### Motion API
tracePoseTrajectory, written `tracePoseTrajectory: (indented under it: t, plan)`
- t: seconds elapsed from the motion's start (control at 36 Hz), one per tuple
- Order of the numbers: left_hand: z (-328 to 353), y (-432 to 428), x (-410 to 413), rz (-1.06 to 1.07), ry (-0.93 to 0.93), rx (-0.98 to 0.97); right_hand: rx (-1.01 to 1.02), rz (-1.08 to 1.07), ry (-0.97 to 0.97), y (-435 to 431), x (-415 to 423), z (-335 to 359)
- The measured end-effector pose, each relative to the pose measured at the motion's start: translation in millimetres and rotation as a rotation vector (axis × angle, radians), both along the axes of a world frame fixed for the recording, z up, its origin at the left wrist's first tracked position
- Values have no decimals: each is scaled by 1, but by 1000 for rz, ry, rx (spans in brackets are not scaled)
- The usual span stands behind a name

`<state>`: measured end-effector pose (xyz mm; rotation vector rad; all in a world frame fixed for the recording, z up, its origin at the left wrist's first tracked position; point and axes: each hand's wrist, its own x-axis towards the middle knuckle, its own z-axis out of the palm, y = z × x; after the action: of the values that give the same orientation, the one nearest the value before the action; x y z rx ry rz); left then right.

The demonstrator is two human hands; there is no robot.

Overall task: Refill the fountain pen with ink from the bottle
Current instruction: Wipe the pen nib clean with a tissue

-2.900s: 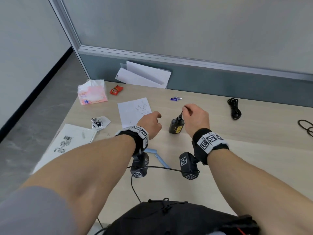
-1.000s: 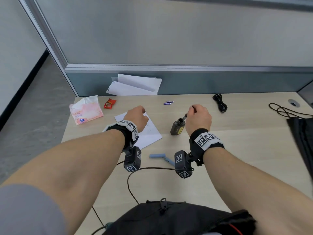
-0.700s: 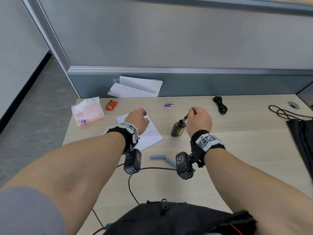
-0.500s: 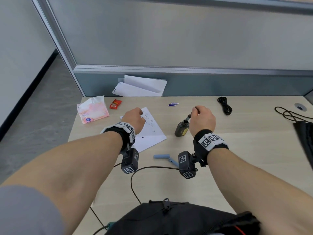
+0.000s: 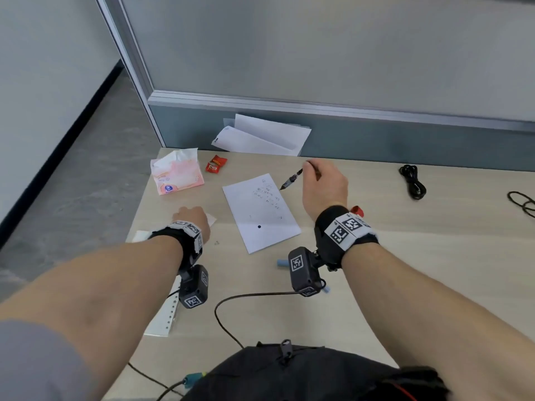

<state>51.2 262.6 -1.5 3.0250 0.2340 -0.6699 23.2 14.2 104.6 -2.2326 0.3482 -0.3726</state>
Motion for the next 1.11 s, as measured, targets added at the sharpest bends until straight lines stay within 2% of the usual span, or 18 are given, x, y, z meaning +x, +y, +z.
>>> tracePoseTrajectory:
  t: [0.08, 0.19, 0.28, 0.39, 0.5, 0.61, 0.86, 1.0, 1.11]
  plan:
    - [-7, 5, -7, 102, 21, 14, 41, 46, 4, 15, 3, -2]
    - [-10, 27, -11, 206, -50, -40, 107, 99, 24, 37, 9, -9]
    - [-5, 41, -7, 147, -34, -72, 141, 106, 31, 47, 13, -14]
    - [2, 39, 3, 100, -103, -154, 148, 106, 50, 53, 18, -23]
    - [15, 9, 15, 98, -199, -426, 151, 89, 83, 48, 21, -30]
    - [28, -27, 27, 110, -186, -653, 142, 70, 109, 37, 25, -32]
    - [23, -95, 29, -28, -125, -812, 98, 6, 197, 3, 15, -54]
    - [21, -104, 22, -130, -129, -814, 77, 0, 229, 1, 11, -64]
    - [19, -99, 18, -69, -59, -904, 59, 14, 233, 7, 14, -63]
